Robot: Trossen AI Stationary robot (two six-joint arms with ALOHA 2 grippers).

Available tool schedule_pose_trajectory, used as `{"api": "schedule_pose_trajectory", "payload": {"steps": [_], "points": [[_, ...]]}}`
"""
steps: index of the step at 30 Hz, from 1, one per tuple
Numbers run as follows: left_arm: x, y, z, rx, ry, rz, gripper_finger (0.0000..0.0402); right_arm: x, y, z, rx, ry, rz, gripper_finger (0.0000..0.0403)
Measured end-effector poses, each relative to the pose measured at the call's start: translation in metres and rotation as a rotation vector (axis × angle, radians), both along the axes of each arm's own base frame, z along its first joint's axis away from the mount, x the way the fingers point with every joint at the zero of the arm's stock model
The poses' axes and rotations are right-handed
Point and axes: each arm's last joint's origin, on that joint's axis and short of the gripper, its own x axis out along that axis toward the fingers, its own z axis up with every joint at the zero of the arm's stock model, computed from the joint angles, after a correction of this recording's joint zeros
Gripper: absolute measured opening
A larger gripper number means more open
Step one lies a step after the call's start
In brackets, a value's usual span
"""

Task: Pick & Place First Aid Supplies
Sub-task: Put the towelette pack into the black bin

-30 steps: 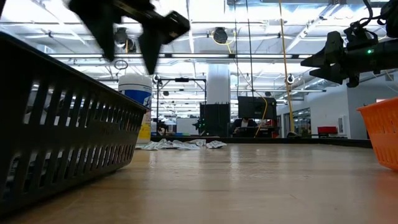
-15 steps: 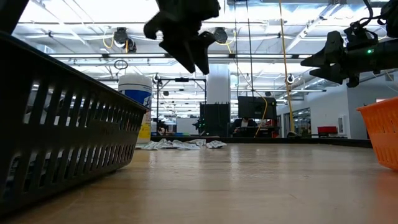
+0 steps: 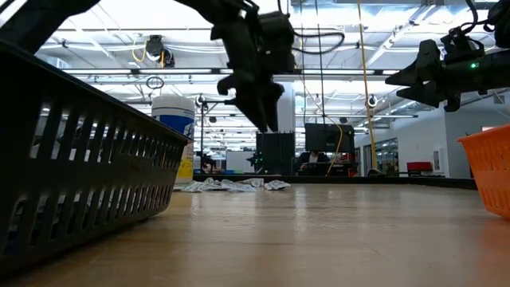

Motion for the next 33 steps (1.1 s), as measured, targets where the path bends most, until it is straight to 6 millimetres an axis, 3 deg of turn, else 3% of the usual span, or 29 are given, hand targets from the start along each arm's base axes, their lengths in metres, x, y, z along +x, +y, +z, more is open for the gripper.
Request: {"api": "schedule_pose_trajectory", "payload": {"steps": [9,15,24,28,33], "points": [[0.014,0.000,-0.054,-0.063,0.122,0.056,0.0251,0.000,0.000,0.000,0.000,0.001,0.000,0.0269],[0.022,-0.003,-0.080,-0.067,0.152,0.051,0.0251,0.000,0.000,0.000,0.000,0.000,0.000,0.0271],[0.026,-0.004,-0.084,-0.058,0.135,0.052,0.0248,0.000,0.000,0.000,0.001,0.003,0.000,0.0272],[0.026,-0.006,-0.084,-0.055,0.138,0.039,0.0211,0.000,0.000,0.000,0.001,0.003,0.000,0.0270],[0.027,-0.009,-0.084,-0.101,0.127,0.019,0.0112,0.000,0.000,0.000,0.001,0.003,0.000,0.0268]]}}
